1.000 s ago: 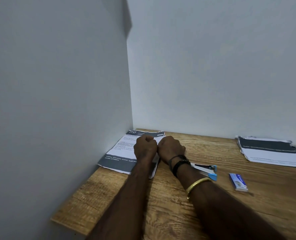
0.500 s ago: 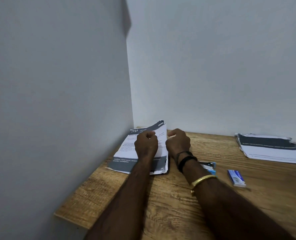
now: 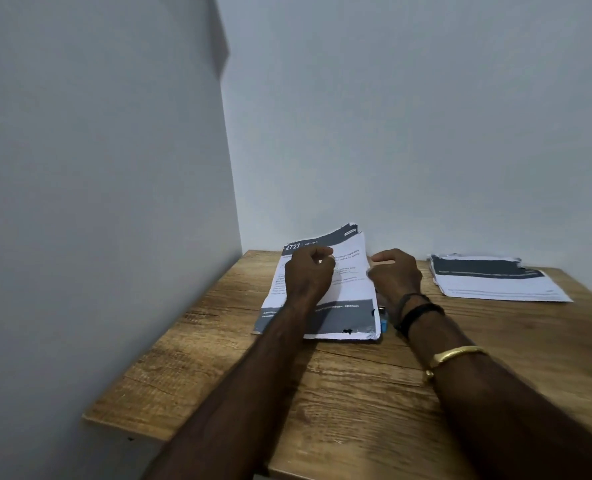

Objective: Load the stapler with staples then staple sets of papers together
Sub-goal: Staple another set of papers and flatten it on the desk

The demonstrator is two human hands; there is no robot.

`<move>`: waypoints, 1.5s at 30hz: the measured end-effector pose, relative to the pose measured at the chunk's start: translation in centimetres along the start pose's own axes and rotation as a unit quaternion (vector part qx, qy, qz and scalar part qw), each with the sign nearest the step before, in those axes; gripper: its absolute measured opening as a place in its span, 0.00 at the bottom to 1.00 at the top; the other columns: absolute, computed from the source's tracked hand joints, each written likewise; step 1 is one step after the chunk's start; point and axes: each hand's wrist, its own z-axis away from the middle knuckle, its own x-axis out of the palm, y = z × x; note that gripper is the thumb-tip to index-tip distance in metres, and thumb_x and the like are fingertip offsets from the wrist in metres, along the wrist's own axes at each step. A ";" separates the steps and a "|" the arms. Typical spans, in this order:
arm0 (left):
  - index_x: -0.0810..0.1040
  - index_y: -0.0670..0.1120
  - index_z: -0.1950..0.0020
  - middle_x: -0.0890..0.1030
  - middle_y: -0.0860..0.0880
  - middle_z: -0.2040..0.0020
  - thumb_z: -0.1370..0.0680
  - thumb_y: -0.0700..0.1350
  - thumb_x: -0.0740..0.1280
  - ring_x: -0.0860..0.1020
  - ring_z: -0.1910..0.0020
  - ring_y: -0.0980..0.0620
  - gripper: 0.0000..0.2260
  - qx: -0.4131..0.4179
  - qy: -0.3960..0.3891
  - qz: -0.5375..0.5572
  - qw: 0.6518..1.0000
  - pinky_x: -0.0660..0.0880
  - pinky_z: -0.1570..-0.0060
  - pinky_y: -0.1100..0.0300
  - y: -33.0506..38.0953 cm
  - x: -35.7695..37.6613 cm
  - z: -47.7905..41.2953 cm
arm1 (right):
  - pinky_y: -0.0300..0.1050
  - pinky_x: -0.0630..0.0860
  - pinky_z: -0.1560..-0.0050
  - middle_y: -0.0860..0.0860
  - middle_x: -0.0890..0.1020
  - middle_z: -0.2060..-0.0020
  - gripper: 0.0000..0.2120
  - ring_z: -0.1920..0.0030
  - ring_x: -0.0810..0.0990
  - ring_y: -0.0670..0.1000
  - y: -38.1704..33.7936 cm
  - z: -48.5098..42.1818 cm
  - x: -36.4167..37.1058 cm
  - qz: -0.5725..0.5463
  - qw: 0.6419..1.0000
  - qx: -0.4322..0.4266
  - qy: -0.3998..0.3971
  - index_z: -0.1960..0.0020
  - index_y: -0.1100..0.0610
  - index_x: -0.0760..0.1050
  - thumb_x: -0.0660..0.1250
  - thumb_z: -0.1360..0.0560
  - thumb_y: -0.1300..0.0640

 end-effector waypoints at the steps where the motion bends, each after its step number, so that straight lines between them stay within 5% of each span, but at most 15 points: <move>1: 0.86 0.48 0.45 0.86 0.49 0.45 0.25 0.44 0.70 0.82 0.44 0.51 0.10 -0.002 -0.003 0.002 1.000 0.75 0.39 0.57 0.2 0.4 0.1 | 0.55 0.82 0.42 0.53 0.86 0.50 0.11 0.46 0.83 0.59 0.2 -0.2 -1.0 -0.005 1.000 0.001 0.004 0.59 0.51 0.80 0.70 0.32 0.66; 7: 0.83 0.52 0.51 0.84 0.50 0.40 0.26 0.45 0.69 0.78 0.37 0.46 0.06 -0.053 0.011 -0.040 0.998 0.73 0.35 0.53 0.3 2.4 0.1 | 0.54 0.82 0.42 0.52 0.85 0.55 0.11 0.49 0.84 0.57 1.4 -1.4 -6.3 -0.042 0.999 0.023 0.016 0.61 0.50 0.79 0.73 0.32 0.66; 10: 0.84 0.52 0.49 0.82 0.48 0.39 0.26 0.44 0.69 0.78 0.37 0.44 0.08 -0.068 0.017 -0.048 0.996 0.73 0.37 0.55 0.1 2.9 0.1 | 0.55 0.82 0.42 0.49 0.86 0.55 0.10 0.50 0.85 0.56 3.0 -3.5 -7.9 -0.066 0.996 0.050 0.017 0.61 0.50 0.81 0.73 0.39 0.63; 15: 0.85 0.53 0.55 0.86 0.48 0.47 0.29 0.38 0.67 0.82 0.45 0.45 0.11 -0.101 0.005 0.019 0.995 0.78 0.41 0.54 -0.5 3.7 -0.3 | 0.59 0.83 0.43 0.48 0.88 0.58 0.21 0.52 0.87 0.57 8.3 -8.8 -8.3 -0.101 0.994 0.044 -0.003 0.59 0.42 0.85 0.73 0.52 0.55; 19: 0.87 0.49 0.56 0.87 0.47 0.50 0.30 0.37 0.72 0.84 0.47 0.45 0.09 -0.129 0.002 0.057 0.990 0.79 0.40 0.55 -1.6 4.3 -1.1 | 0.67 0.81 0.43 0.54 0.83 0.63 0.04 0.54 0.85 0.59 5.8 -6.3 -8.9 -0.063 0.996 0.044 -0.049 0.72 0.52 0.81 0.74 0.45 0.58; 23: 0.86 0.50 0.66 0.87 0.46 0.59 0.37 0.41 0.78 0.85 0.56 0.47 0.05 -0.160 -0.030 0.112 0.980 0.81 0.42 0.50 -3.3 4.6 -2.2 | 0.63 0.80 0.38 0.62 0.86 0.50 0.11 0.48 0.85 0.62 4.4 -4.7 -9.6 -0.056 0.994 0.050 -0.079 0.61 0.56 0.79 0.77 0.33 0.69; 26: 0.86 0.46 0.62 0.85 0.48 0.66 0.34 0.36 0.79 0.81 0.66 0.52 0.06 -0.179 -0.055 0.193 0.963 0.81 0.56 0.59 -2.8 4.0 -2.1 | 0.54 0.81 0.42 0.63 0.85 0.49 0.09 0.50 0.84 0.60 4.6 -4.3 -10.0 -0.085 0.991 0.047 -0.090 0.53 0.60 0.82 0.74 0.28 0.72; 30: 0.83 0.39 0.60 0.83 0.48 0.69 0.28 0.31 0.74 0.79 0.65 0.50 0.05 -0.169 -0.072 0.259 0.948 0.77 0.65 0.66 -2.5 3.4 -1.9 | 0.60 0.80 0.38 0.57 0.88 0.50 0.09 0.46 0.85 0.58 5.3 -5.3 -10.2 0.008 0.994 -0.008 -0.106 0.61 0.51 0.86 0.77 0.31 0.66; 32: 0.84 0.40 0.60 0.85 0.46 0.66 0.32 0.38 0.78 0.81 0.60 0.46 0.05 -0.152 -0.091 0.251 0.952 0.79 0.59 0.62 -2.6 3.2 -1.9 | 0.57 0.81 0.39 0.52 0.88 0.54 0.08 0.48 0.86 0.56 5.2 -5.2 -10.1 0.078 0.991 -0.058 -0.092 0.63 0.49 0.85 0.77 0.32 0.62; 35: 0.86 0.50 0.49 0.84 0.49 0.47 0.32 0.54 0.78 0.80 0.44 0.47 0.14 -0.049 -0.054 -0.019 0.997 0.76 0.40 0.53 -1.8 2.8 -1.5 | 0.45 0.78 0.51 0.47 0.85 0.63 0.07 0.54 0.84 0.52 4.0 -3.8 -9.8 0.147 0.977 -0.150 -0.029 0.63 0.49 0.83 0.76 0.30 0.59; 38: 0.84 0.57 0.42 0.75 0.50 0.31 0.27 0.57 0.73 0.68 0.27 0.47 0.14 0.099 -0.013 -0.184 0.978 0.65 0.31 0.48 0.1 3.3 -0.2 | 0.43 0.74 0.56 0.50 0.86 0.58 0.04 0.54 0.82 0.51 3.4 -3.2 -9.1 0.168 0.962 -0.216 0.001 0.60 0.49 0.84 0.75 0.28 0.57; 42: 0.85 0.55 0.41 0.75 0.49 0.28 0.25 0.53 0.72 0.66 0.25 0.46 0.13 0.232 -0.063 -0.203 0.949 0.62 0.29 0.47 1.3 5.7 1.2 | 0.45 0.72 0.52 0.51 0.81 0.52 0.03 0.50 0.78 0.51 2.6 -2.3 -8.4 0.187 0.948 -0.259 0.016 0.55 0.48 0.84 0.72 0.26 0.55; 45: 0.86 0.54 0.44 0.79 0.50 0.32 0.24 0.51 0.70 0.70 0.29 0.46 0.10 0.257 -0.060 -0.227 0.937 0.65 0.33 0.48 1.8 6.7 1.3 | 0.49 0.76 0.50 0.50 0.83 0.52 0.04 0.49 0.80 0.52 2.4 -1.7 -8.1 0.175 0.945 -0.274 0.027 0.55 0.48 0.83 0.71 0.26 0.55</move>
